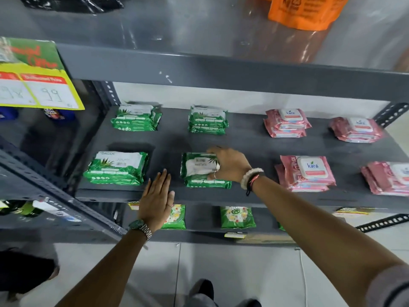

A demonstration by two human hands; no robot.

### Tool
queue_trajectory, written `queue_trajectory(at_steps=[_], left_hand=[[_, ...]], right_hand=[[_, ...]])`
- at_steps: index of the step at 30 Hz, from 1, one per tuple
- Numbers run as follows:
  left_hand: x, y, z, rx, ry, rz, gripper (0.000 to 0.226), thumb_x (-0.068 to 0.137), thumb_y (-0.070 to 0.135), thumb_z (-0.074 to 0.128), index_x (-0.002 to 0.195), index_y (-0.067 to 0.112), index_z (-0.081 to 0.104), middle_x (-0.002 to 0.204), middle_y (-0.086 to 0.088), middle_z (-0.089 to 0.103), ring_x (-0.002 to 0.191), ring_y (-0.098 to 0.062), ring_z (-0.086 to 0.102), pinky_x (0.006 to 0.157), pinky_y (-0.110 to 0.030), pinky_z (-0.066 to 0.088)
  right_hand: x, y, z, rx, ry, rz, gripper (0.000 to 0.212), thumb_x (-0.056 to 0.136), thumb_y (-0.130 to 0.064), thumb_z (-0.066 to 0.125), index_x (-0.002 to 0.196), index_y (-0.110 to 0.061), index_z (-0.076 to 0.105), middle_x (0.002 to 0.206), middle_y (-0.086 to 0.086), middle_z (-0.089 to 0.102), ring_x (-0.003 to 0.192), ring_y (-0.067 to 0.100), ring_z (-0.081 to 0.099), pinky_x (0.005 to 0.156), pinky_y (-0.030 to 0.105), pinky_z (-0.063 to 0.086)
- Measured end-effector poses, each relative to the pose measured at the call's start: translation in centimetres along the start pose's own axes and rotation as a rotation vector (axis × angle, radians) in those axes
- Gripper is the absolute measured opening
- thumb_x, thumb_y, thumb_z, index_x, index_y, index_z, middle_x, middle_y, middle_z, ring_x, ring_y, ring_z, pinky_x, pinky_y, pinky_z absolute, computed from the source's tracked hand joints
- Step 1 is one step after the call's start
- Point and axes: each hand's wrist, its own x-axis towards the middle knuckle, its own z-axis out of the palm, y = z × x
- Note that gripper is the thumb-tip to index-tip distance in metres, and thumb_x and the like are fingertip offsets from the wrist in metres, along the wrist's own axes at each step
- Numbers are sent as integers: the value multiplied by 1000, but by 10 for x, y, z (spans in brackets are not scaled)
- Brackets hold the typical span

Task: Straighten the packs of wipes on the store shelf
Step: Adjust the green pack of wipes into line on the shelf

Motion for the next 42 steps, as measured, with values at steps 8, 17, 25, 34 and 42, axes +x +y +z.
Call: queue_trajectory(at_steps=[8, 17, 25, 34, 42], left_hand=[[0, 1, 1, 2, 21, 0, 55, 93, 32, 25, 139, 4, 36, 149, -13, 32, 135, -28, 29, 112, -40, 12], [0, 0, 3, 1, 25, 4, 55, 93, 32, 23, 139, 4, 35, 149, -14, 32, 136, -28, 28, 112, -40, 11], [-1, 0, 4, 13, 31, 11, 55, 94, 32, 24, 138, 3, 37, 147, -15, 35, 135, -29, 31, 111, -42, 13], [-1, 0, 5, 9, 34, 7, 54, 94, 32, 24, 138, 4, 36, 148, -14, 34, 135, -28, 30, 111, -42, 13], [0, 0, 4, -7, 31, -4, 55, 93, 32, 24, 139, 5, 36, 149, -13, 33, 136, -26, 27, 112, -43, 16]], right_hand=[[3, -3, 2, -5, -108, -68, 79, 76, -33, 69, 144, -19, 30, 147, 4, 41, 131, 28, 43, 103, 46, 40], [0, -20, 10, -92, 76, 205, 89, 74, -68, 58, 137, -11, 34, 133, 13, 47, 108, 35, 59, 81, 43, 52], [7, -4, -6, -203, 41, -126, 64, 88, -2, 50, 145, -20, 25, 156, 7, 24, 115, 36, 58, 84, 47, 56], [6, 2, -11, -511, -140, -358, 83, 80, 19, 45, 149, -21, 20, 161, -4, 11, 148, 27, 2, 117, 58, 17], [6, 0, 3, -245, 7, -69, 77, 68, -53, 75, 126, -10, 47, 123, 12, 57, 111, 36, 58, 97, 51, 48]])
